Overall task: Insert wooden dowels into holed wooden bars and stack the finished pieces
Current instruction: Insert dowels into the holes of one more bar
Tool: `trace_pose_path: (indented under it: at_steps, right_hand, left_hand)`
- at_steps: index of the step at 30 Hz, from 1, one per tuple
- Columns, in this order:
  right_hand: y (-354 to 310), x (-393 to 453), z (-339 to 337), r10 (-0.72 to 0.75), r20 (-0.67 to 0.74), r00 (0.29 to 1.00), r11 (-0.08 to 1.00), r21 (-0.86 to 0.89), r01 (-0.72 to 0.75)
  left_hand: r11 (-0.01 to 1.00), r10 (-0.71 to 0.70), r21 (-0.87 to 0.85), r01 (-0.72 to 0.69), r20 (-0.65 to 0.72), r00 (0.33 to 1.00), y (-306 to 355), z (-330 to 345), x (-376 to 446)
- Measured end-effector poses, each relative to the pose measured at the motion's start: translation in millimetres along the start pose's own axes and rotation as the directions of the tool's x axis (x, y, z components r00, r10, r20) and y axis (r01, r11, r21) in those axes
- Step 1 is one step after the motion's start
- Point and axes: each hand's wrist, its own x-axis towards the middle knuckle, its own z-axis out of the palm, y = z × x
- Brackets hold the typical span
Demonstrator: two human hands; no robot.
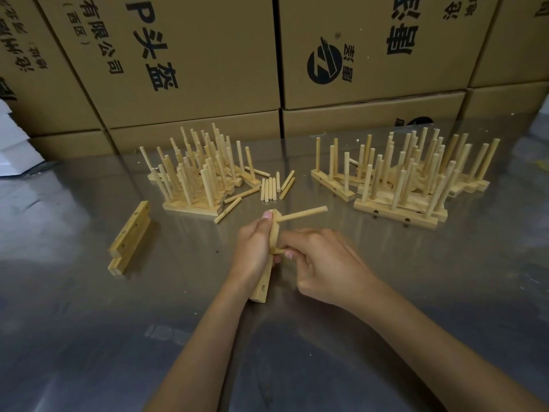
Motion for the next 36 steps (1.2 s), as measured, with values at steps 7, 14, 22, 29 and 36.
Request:
trace_pose_path:
  at_steps: [7, 14, 22, 29, 36]
  right_hand:
    - [2, 2, 3, 0.105, -0.026, 0.994, 0.991, 0.089, -0.102]
    - [3, -1, 9, 0.166, -0.21, 0.964, 0.984, 0.106, -0.146]
    - [36, 17, 11, 0.351, -0.237, 0.906, 0.936, 0.049, -0.349]
    - [69, 118, 32, 0.403, 0.083, 0.911, 0.915, -0.049, -0.4]
    - [73, 140, 57, 0.339, -0.028, 0.94, 0.892, -0.307, -0.331]
  left_hand:
    - [0.999, 0.001, 0.053, -0.001, -0.01, 1.0, -2, 3, 0]
    - [0.999, 0.008, 0.036, -0.006, -0.058, 0.998, -3, 4, 7]
    - [0.886, -0.287, -0.43, 0.174, -0.214, 0.934, 1, -34, 30]
    - [0.844, -0.274, -0.497, 0.2, -0.081, 0.958, 2, -39, 34]
    - [0.844, -0.289, -0.492, 0.214, -0.082, 0.954, 1, -40, 36]
